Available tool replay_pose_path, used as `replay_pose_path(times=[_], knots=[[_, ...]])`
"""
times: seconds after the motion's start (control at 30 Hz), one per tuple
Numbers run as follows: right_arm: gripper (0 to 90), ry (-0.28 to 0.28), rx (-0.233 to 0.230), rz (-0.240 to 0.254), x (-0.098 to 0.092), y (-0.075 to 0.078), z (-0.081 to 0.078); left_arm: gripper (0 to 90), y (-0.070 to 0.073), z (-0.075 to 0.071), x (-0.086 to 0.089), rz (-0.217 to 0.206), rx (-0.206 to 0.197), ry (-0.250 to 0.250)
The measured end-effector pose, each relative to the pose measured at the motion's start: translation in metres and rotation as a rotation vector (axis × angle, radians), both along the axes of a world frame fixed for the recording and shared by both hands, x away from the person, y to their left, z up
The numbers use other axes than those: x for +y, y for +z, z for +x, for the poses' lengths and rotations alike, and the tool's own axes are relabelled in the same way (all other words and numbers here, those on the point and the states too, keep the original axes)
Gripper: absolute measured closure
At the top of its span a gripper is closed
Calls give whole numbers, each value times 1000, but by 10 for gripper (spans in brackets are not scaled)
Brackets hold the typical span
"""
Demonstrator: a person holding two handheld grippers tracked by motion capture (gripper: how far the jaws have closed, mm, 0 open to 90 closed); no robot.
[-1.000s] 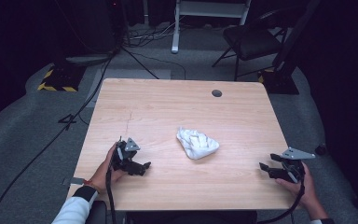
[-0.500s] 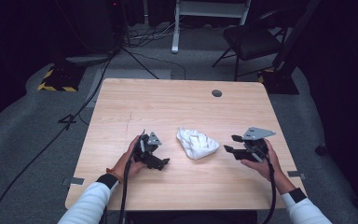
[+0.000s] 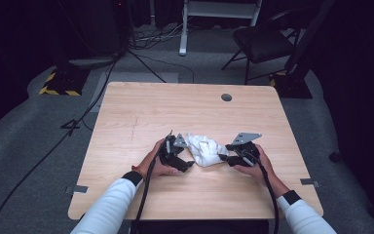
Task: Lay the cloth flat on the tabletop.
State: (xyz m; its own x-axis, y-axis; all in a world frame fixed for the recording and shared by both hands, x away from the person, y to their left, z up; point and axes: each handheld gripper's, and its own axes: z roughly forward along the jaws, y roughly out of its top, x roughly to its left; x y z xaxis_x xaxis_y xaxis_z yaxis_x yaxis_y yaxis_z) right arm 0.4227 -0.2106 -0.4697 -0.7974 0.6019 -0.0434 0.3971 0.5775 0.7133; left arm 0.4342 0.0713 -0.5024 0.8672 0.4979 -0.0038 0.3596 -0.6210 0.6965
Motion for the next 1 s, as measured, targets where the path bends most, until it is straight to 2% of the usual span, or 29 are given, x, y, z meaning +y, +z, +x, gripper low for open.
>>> replay_pose_path(times=[0.03,0.1,0.13,0.17,0.2,0.23,0.3,0.33,0.37,0.4,0.43,0.47,0.5,0.57,0.6,0.63,0.67,0.7,0.77,0.83,0.87,0.9,0.93,1.0], knots=[[535,6,3,-2,0,-1,0,165,0,1,-3,5,-14,10],[610,21,0,-11,0,-1,-1,173,1,6,-7,-6,27,6],[641,30,-5,-18,0,-2,-2,170,1,9,-8,-25,43,5],[676,38,-12,-28,0,-1,-3,175,2,11,-8,-45,42,5],[676,38,-12,-28,0,-1,-3,177,2,11,-8,-45,42,5],[739,49,-24,-38,0,-1,-5,179,4,16,-8,-71,67,3],[774,60,-32,-40,0,0,-6,190,6,21,-8,-106,91,3],[774,60,-32,-40,0,0,-6,240,6,21,-8,-106,91,3],[796,65,-44,-46,-1,0,-7,312,7,23,-7,-126,92,-5],[796,65,-44,-46,-1,0,-7,312,8,24,-8,-129,89,-10],[810,67,-54,-52,-1,1,-9,501,10,26,-9,-117,73,-22],[817,68,-61,-51,-2,3,-9,558,10,26,-9,-117,73,-22],[825,65,-68,-48,-3,4,-10,643,12,25,-10,-112,59,-55],[847,50,-82,-41,-5,6,-11,733,17,22,-10,-87,25,-72],[872,44,-90,-42,-7,8,-11,770,17,22,-10,-87,25,-72],[900,34,-104,-38,-9,9,-11,790,25,18,-8,-95,-11,-78],[900,34,-104,-38,-9,9,-11,802,25,18,-8,-95,-11,-78],[900,-7,-132,-19,-14,13,-11,809,33,15,-5,-104,-45,-76],[900,-26,-124,8,-21,16,-9,818,37,12,-2,-91,-63,-91],[900,-29,-125,8,-23,16,-8,823,37,9,-2,-86,-68,-97],[842,-37,-117,29,-25,16,-7,826,37,7,-3,-77,-70,-110],[842,-37,-117,29,-25,16,-7,826,36,4,-5,-66,-74,-124],[768,-44,-119,47,-24,18,-7,831,37,0,-7,-48,-91,-137],[690,-38,-124,63,-21,21,-7,833,40,-3,-7,-53,-94,-149]])
